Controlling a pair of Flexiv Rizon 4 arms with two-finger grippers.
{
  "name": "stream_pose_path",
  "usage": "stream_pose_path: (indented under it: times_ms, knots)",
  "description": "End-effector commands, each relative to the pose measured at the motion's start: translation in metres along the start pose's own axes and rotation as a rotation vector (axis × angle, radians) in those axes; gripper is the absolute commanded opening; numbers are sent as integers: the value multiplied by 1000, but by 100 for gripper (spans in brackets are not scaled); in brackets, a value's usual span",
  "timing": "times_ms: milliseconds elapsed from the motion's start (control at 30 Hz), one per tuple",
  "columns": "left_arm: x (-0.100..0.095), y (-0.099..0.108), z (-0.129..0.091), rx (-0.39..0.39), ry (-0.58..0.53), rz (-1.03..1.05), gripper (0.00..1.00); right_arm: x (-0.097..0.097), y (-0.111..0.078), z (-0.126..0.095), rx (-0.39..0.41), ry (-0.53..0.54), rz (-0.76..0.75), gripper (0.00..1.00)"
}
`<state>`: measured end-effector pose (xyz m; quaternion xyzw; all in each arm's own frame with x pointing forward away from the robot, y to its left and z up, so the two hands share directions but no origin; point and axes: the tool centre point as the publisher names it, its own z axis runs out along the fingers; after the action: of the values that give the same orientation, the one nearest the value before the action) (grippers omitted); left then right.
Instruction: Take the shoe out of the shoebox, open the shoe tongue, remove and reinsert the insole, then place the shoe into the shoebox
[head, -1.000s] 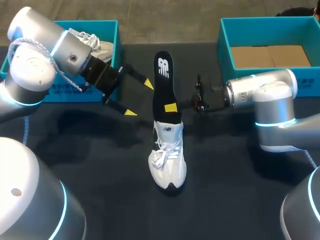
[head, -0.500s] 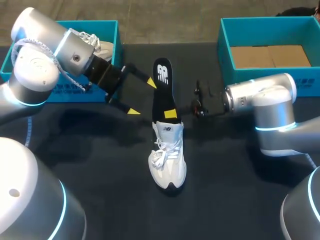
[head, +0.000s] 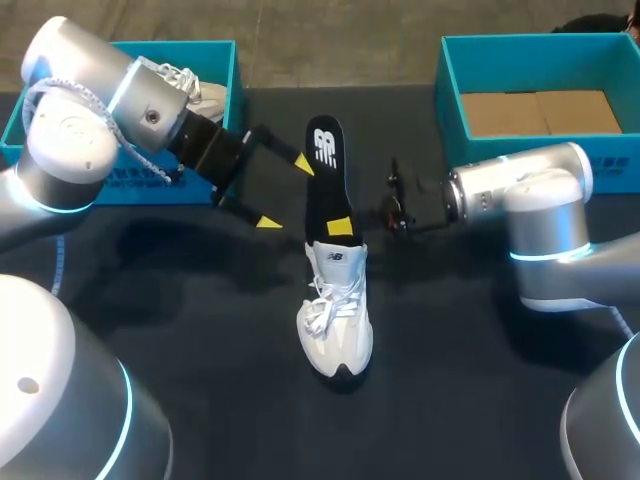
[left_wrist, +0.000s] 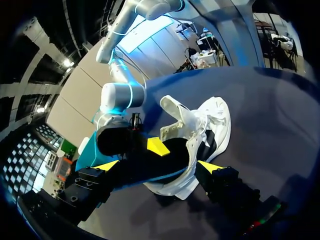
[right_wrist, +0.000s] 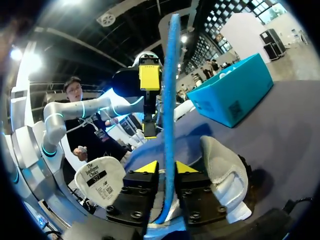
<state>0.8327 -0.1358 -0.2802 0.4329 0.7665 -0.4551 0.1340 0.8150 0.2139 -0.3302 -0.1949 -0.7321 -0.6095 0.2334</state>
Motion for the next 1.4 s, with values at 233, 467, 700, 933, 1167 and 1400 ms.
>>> stream_pose_path:
  times_ms: [233, 467, 700, 933, 1167, 1400]
  knots:
    - [1, -1, 0, 3, -7, 4, 100, 1, 16, -2, 8, -8, -30, 33]
    - [4, -2, 2, 5, -1, -4, 100, -7, 13, 1, 31, 12, -16, 14]
    - [5, -2, 1, -8, 8, 0, 100, -7, -1, 0, 40, 9, 9, 0]
    - [10, 6, 0, -56, 40, -5, 100, -2, -12, 2, 53, 18, 34, 0]
    - [11, 9, 0, -77, 40, -5, 100, 1, -21, 6, 71, 34, 62, 0]
    - [6, 7, 0, -76, 35, 6, 100, 3, -31, 13, 89, 47, 94, 0]
